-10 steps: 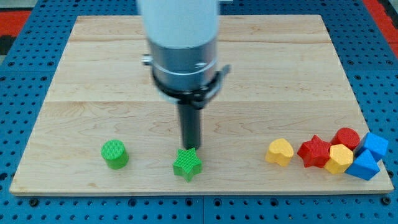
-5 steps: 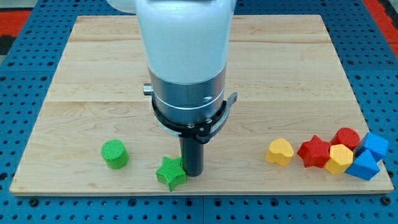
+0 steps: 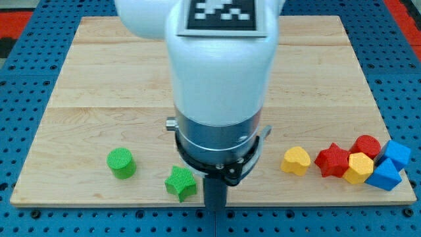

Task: Move the green star towards the green circle

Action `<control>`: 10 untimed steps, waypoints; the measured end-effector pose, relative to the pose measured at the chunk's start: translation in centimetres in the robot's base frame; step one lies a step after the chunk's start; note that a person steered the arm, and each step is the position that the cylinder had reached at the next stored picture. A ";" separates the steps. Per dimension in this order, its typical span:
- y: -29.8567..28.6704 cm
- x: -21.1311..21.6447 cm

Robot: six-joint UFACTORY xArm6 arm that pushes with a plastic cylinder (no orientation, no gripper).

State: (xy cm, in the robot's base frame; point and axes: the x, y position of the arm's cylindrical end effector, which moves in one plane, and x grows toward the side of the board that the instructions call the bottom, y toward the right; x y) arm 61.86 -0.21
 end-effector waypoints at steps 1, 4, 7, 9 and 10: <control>-0.4 -2.0; -7.3 -5.7; -8.8 -5.7; -7.5 -5.3; -6.1 -5.6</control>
